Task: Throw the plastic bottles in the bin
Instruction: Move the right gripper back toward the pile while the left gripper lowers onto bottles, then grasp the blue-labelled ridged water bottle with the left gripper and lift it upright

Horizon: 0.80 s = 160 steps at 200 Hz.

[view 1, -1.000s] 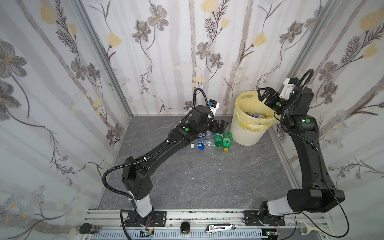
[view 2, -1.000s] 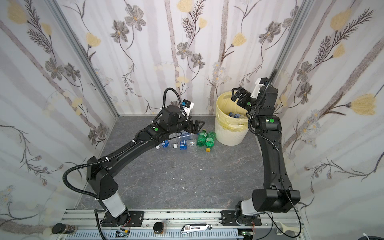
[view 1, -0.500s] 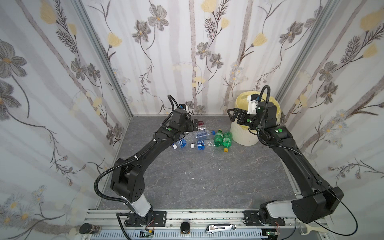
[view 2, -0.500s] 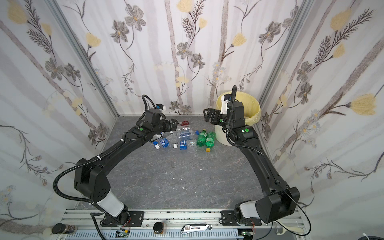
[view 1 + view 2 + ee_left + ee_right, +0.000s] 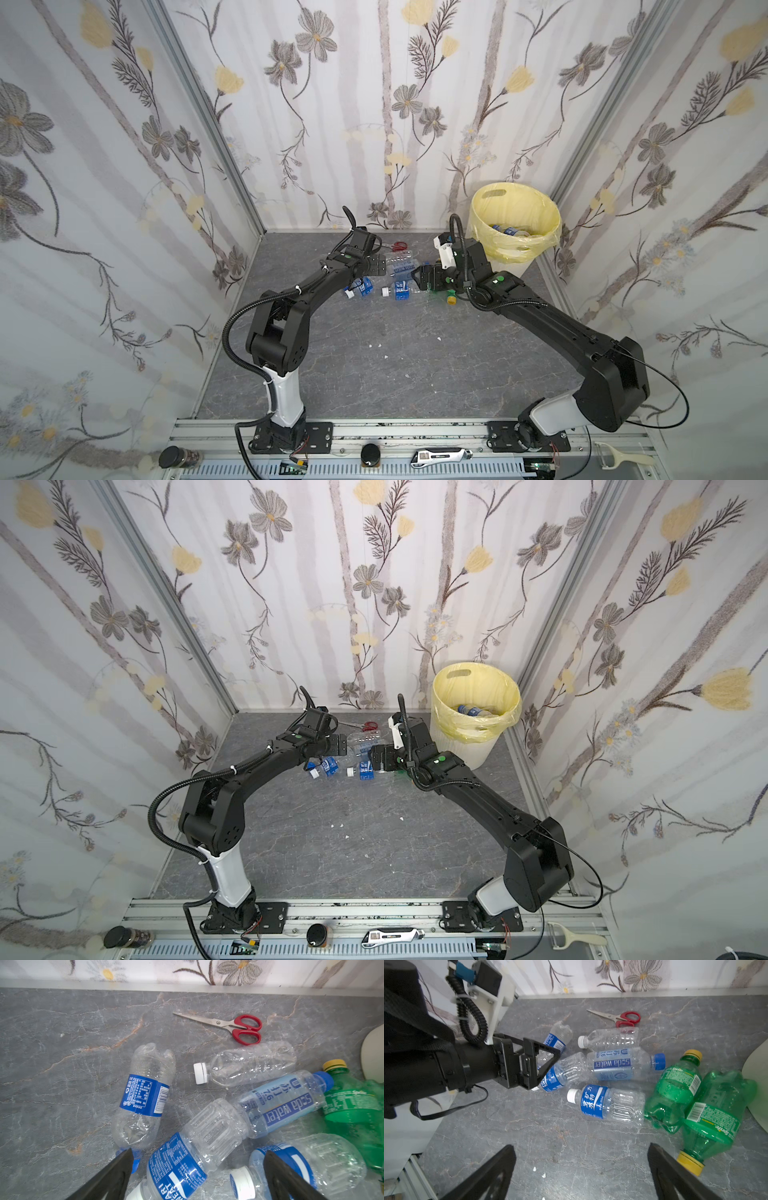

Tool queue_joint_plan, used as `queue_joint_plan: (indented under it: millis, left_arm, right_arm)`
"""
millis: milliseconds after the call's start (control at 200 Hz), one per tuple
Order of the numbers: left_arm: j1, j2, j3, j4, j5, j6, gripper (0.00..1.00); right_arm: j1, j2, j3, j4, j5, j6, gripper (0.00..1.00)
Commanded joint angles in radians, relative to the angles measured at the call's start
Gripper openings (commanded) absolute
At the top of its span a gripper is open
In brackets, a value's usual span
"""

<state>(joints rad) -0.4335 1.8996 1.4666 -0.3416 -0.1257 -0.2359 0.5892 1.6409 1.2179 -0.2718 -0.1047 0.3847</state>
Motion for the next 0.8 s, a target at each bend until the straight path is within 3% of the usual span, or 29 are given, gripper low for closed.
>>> queue_joint_plan:
  millis: [0,215,794]
  left_arm:
    - [0.004,0.031,0.015,-0.035,-0.017,0.032,1.0]
    - [0.002,0.085,0.024,-0.037,-0.014,0.045,1.0]
    - [0.001,0.135,0.023,-0.04,0.072,0.063,0.83]
  right_arm:
    - [0.006,0.003,-0.023,0.072,-0.003,0.003,1.0]
    - [0.007,0.022,-0.025,0.085,-0.022,0.019,1.0]
    - [0.006,0.057,0.004,0.074,-0.029,0.034,1.0]
